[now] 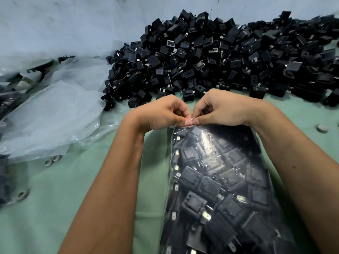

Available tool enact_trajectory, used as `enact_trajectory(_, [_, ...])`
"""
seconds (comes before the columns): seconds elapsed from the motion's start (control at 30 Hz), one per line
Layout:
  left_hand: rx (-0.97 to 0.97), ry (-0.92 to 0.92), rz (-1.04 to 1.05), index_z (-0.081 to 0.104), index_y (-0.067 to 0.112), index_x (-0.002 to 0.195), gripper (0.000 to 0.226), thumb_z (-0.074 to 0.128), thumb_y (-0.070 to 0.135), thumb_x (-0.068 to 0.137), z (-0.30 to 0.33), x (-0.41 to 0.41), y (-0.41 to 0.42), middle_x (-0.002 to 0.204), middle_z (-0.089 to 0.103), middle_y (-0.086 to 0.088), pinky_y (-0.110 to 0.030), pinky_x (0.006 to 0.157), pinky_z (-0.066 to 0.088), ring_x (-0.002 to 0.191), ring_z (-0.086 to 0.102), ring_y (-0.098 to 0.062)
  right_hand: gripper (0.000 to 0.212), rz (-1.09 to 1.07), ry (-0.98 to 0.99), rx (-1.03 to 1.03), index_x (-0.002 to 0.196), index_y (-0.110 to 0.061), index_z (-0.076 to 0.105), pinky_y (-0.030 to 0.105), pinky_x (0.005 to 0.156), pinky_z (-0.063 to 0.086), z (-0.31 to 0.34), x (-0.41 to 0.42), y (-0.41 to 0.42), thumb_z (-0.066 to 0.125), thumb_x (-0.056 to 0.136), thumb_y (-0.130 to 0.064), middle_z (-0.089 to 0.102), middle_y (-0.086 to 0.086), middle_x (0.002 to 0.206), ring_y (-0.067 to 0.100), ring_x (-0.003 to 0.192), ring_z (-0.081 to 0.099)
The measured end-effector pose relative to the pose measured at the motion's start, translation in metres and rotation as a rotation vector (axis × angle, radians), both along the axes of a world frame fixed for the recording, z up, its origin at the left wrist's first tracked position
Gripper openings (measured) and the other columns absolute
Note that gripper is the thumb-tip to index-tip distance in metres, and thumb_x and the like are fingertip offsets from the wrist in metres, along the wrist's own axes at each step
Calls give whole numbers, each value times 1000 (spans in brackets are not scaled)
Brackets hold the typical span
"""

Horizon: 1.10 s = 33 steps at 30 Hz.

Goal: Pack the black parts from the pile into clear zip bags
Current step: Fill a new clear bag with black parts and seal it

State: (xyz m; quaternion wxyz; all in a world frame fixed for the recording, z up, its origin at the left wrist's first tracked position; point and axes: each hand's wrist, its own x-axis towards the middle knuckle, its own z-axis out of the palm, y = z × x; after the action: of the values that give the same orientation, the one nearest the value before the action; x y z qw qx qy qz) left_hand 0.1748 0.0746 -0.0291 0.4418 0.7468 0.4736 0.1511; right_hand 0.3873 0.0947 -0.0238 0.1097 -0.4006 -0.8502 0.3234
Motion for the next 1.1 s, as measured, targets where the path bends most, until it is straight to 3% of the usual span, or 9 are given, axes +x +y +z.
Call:
enact_trajectory(0.13, [11,-12,60,75,2,92,7,74,9,91,0,-3,0,79,66,-11,-23,71,47,73,58,-15,15,27,-24,46,79,-27,78,27,61,47,2,1,-1,75,94,-28,72,-3,71,3,60,57])
enact_trajectory(0.27, [-39,49,61,74,4,93,13,73,16,93,1,-16,1,77,61,-11,-23,67,45,72,53,-16,22,27,-46,41,74,-32,74,24,65,45,1,0,-1,74,95,-26,69,-16,67,-2,61,59])
enact_trajectory(0.47, [-2,23,44,70,7,81,13,72,9,93,-2,-12,0,74,56,-12,-20,64,42,67,48,-13,19,-6,-39,9,76,-28,77,33,70,53,-2,-2,2,75,94,-27,71,-12,67,-1,60,59])
enact_trajectory(0.63, [58,-21,102,72,8,75,17,73,1,91,-4,-8,2,64,59,-4,-21,60,40,61,49,-10,24,15,14,61,72,-31,74,15,58,42,-7,-10,1,72,96,-31,65,-15,60,-1,56,54])
enact_trajectory(0.7, [46,-25,121,73,-2,81,12,76,6,89,-4,-8,3,67,58,-11,-24,58,39,61,48,-15,22,18,7,86,74,-29,75,20,60,44,-7,-10,1,73,96,-33,67,-11,63,1,57,55])
enact_trajectory(0.77, [11,-44,141,71,-11,89,24,78,12,88,-6,-12,3,71,57,-15,-23,57,40,59,49,-15,21,21,-10,103,75,-26,76,23,60,45,-7,-9,2,72,95,-33,67,-8,65,3,58,55])
enact_trajectory(0.87, [-58,-76,136,74,-3,89,13,75,10,90,-7,-24,2,75,62,-16,-23,60,46,64,54,-17,20,27,-38,122,78,-26,76,11,56,38,-8,-10,2,71,97,-29,66,-16,62,-2,58,56])
enact_trajectory(1.1, [34,-29,113,72,-4,87,11,72,6,92,-9,-26,4,63,61,-3,-18,55,45,60,51,-15,16,-30,-37,129,79,-25,79,6,56,39,-12,-14,6,75,94,-29,67,-24,63,-8,61,59])
